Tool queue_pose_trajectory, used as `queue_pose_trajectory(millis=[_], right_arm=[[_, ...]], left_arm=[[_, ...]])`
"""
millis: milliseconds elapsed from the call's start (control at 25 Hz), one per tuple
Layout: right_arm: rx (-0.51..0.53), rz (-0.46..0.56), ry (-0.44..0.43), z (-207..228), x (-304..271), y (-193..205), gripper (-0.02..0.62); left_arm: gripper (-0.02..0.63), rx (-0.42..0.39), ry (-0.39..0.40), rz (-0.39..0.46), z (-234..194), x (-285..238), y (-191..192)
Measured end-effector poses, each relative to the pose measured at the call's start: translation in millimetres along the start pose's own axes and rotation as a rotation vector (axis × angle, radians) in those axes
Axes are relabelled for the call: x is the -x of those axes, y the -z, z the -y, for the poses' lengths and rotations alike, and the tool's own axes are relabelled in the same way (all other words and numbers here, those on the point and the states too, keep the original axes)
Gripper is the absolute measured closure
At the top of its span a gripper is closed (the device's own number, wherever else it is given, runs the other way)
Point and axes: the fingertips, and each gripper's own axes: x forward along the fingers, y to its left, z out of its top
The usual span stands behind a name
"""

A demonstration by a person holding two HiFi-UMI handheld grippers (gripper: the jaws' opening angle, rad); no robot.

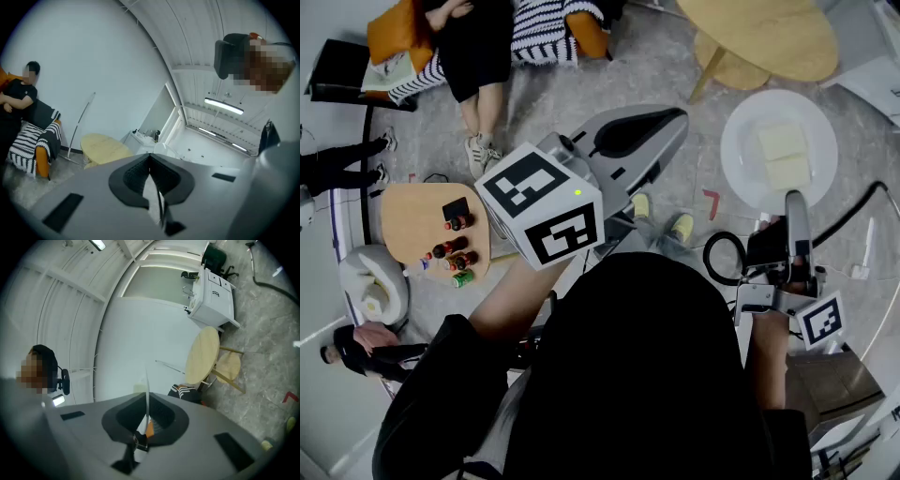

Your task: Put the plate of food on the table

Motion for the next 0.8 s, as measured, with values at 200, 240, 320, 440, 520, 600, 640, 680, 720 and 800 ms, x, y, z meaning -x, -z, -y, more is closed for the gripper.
queue_pose_trajectory(millis=[200,240,320,440,520,600,640,680,720,800], right_arm=[[0.009,-0.006,-0.006,-4,-3,1,0.578],[0.014,-0.007,-0.007,-4,-3,1,0.578],[0.026,-0.008,-0.007,-5,-3,1,0.578],[0.025,-0.004,0.001,-6,-4,1,0.578],[0.027,-0.002,0.006,-7,-5,4,0.58],[0.025,-0.001,0.005,-8,-5,8,0.578],[0.022,0.0,0.005,-8,-6,9,0.578],[0.018,0.002,0.007,-9,-6,10,0.578],[0.016,0.004,0.011,-10,-6,10,0.578],[0.016,0.006,0.017,-11,-8,10,0.578]], left_arm=[[0.6,-0.003,-0.012,0.028,-2,5,-8],[0.6,-0.009,-0.015,0.027,-2,5,-9],[0.6,-0.018,-0.018,0.024,-2,6,-8],[0.6,-0.02,-0.018,0.015,-3,9,-8],[0.6,-0.018,-0.016,0.013,-5,11,-8],[0.6,-0.019,-0.01,0.013,-7,14,-9],[0.6,-0.019,-0.008,0.013,-8,15,-9],[0.6,-0.018,-0.005,0.013,-8,16,-10],[0.6,-0.016,-0.003,0.012,-9,16,-11],[0.6,-0.013,0.002,0.009,-10,17,-11]])
